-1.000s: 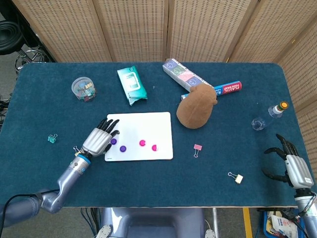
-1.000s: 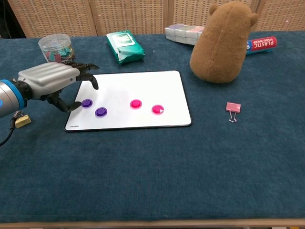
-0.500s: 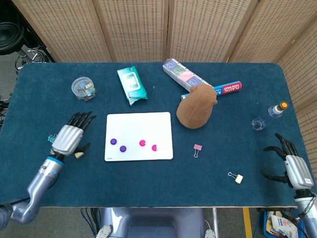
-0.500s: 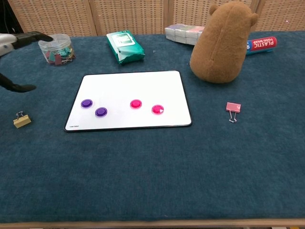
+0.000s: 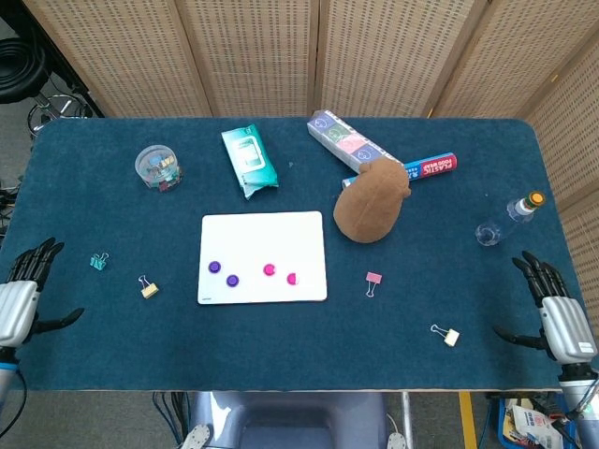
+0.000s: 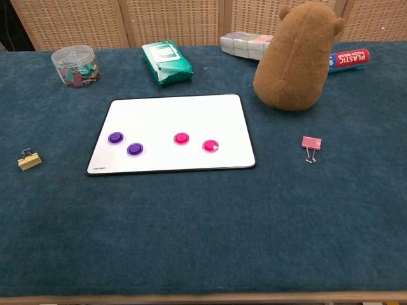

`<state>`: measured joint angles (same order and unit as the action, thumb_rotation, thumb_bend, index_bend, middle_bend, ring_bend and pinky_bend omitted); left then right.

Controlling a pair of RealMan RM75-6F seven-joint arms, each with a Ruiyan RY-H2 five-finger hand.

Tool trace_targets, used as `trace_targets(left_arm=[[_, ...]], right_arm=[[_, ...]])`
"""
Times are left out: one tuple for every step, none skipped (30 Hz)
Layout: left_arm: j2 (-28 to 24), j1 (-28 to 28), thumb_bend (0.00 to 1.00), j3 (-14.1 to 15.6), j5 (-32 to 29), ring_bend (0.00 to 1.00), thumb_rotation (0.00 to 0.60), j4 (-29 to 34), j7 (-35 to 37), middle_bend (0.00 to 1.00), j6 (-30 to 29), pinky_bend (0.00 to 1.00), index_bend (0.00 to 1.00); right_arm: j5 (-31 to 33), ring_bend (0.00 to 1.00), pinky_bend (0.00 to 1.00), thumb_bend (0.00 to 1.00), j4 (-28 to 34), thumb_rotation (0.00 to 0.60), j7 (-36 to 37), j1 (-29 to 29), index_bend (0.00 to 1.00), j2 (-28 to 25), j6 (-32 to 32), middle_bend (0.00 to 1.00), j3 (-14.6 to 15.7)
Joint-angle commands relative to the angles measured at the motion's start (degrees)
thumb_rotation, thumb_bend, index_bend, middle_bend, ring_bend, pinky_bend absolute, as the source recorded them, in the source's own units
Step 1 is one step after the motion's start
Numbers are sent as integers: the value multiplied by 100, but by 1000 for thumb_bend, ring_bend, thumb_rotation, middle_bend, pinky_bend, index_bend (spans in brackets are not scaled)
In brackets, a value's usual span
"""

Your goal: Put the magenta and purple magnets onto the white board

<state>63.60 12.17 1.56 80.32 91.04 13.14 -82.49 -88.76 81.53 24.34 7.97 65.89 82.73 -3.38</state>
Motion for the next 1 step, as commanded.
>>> trace_targets(left_arm=[[-140,-125,155,70,13,0,600,105,53,0,-71,0,0]], right_arm=[[-11,0,0,0,11,600,-26,-11,31,0,25,0,5]])
